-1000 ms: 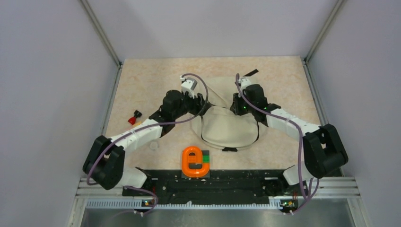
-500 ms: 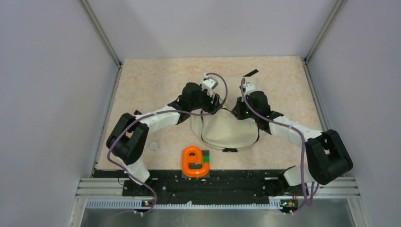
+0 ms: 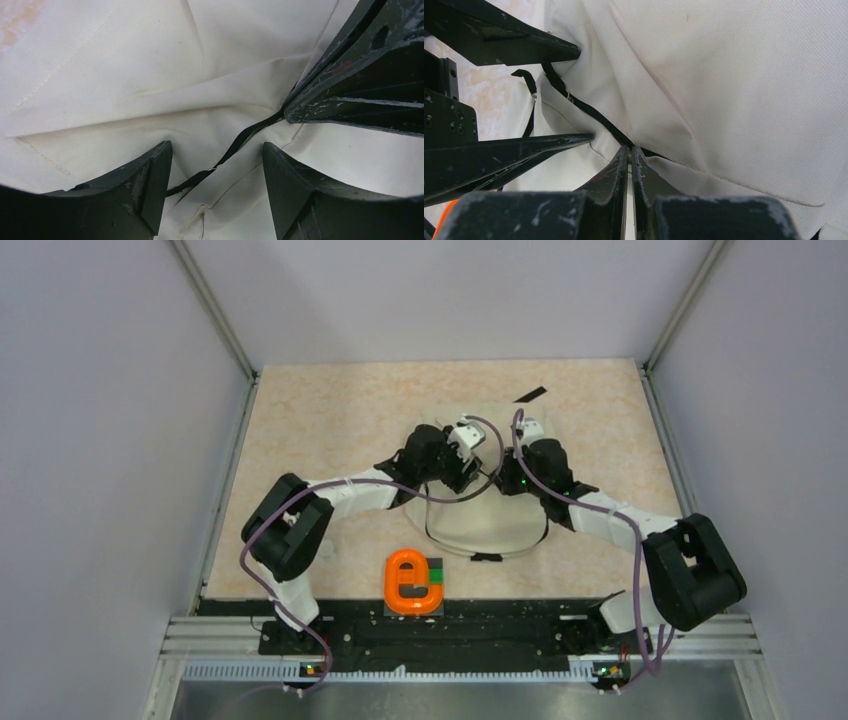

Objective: Pack the student bag
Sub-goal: Unzip the student bag at the center of the board.

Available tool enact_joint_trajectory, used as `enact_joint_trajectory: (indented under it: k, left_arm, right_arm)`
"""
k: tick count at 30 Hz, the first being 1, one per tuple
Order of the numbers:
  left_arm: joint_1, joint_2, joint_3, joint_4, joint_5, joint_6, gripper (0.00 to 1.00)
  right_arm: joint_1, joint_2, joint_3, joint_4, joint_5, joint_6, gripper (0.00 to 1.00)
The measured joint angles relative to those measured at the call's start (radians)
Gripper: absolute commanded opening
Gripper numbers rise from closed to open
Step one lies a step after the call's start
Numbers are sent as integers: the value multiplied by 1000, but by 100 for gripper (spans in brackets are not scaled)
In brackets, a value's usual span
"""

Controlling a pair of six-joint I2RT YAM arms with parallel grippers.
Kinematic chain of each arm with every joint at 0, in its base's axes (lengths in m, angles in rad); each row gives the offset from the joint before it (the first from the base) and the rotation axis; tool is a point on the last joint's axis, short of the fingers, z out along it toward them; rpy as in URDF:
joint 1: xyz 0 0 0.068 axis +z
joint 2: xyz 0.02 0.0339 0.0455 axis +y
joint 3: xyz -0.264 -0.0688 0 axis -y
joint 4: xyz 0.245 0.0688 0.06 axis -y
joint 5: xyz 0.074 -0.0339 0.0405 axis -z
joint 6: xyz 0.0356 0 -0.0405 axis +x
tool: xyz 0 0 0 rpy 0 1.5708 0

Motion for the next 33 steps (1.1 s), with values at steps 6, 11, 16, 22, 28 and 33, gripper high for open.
enact_joint_trajectory:
  k: [6, 11, 16, 22, 28, 33]
  left_arm:
    - [-26, 24, 19, 37, -78, 36, 69]
    - [-33, 44, 21, 80, -103, 38, 67]
    - [-34, 72, 30, 117, -106, 40, 62]
    - [-39, 95, 43, 143, -118, 51, 26]
    - [-61, 92, 21, 192, -195, 41, 6]
    - [-63, 32, -11, 206, -234, -27, 0]
  right_arm:
    - [0, 0, -18, 36, 7, 5, 3]
    - [0, 0, -35, 67, 11, 18, 3]
    - [0, -2, -50, 91, 14, 28, 3]
    - [3, -9, -64, 111, 23, 41, 4]
    - [8, -55, -98, 109, 43, 64, 8]
    - [22, -116, -131, 18, 60, 73, 11]
